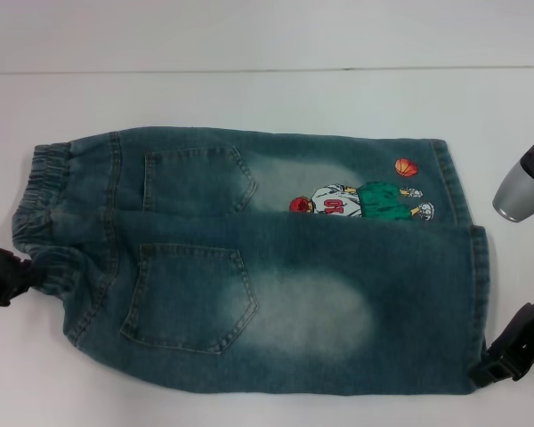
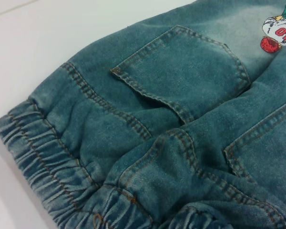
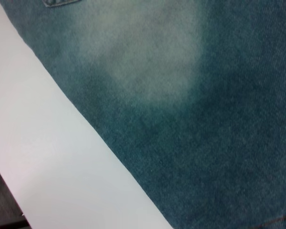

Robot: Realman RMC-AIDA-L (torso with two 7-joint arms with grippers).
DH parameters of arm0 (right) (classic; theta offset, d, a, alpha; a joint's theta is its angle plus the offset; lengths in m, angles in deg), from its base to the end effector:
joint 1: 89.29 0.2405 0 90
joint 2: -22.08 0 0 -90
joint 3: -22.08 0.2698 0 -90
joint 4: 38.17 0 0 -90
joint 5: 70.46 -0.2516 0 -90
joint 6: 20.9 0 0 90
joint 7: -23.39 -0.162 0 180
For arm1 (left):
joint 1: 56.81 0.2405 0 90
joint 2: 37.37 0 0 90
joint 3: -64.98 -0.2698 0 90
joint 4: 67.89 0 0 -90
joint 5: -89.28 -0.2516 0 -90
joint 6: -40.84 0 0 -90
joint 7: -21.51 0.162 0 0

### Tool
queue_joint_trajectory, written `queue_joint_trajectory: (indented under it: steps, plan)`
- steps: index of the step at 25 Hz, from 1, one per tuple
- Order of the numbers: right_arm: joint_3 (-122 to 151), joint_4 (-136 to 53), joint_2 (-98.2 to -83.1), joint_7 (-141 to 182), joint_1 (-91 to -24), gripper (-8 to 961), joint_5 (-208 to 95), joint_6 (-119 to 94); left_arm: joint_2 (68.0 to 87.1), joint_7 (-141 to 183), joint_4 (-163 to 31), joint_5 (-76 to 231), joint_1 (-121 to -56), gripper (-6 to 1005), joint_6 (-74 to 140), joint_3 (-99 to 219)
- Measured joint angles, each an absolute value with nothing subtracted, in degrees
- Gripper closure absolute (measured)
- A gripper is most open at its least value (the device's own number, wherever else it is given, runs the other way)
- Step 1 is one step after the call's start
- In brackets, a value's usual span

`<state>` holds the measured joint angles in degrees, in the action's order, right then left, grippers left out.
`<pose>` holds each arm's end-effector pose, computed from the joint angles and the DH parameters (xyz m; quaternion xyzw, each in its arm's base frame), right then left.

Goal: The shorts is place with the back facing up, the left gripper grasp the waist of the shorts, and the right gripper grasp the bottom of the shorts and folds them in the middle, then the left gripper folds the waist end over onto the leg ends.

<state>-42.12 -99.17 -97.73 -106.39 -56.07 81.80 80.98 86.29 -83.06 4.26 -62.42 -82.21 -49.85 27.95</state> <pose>0.2781 0.3528 -0.0185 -0.8929 0.3967 -0.2128 0.0071 -0.3404 0.3588 0.0637 -0.9115 -0.3356 0.0714 0.2267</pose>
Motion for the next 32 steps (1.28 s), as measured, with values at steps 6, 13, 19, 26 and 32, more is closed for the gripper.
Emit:
queue_joint_trajectory:
  steps: [6,13,19,26,32]
  plan:
    - [-41.88,-101.41,-97.83,-102.52,-57.18,894,79.56,81.14,86.29,-82.89,3.96,-61.07,-81.98,950,-49.35,28.12]
    - [-37.07,-109.40,-97.62,-90.60,-60.71,902,71.57,84.87,86.22,-83.35,3.32,-57.97,-82.06,950,-49.70,31.30]
    - [-27.04,-112.29,-97.53,-78.32,-64.36,912,57.71,82.83,86.08,-85.92,4.34,-55.37,-82.33,950,-49.53,33.47]
    - [-20.03,-107.23,-97.77,-76.01,-65.07,917,53.83,74.60,85.86,-86.25,4.38,-51.97,-83.01,950,-46.94,37.16]
    - [-16.10,-102.41,-97.82,-76.09,-65.31,920,48.82,69.81,86.30,-85.83,2.83,-50.32,-83.38,950,-42.51,36.47]
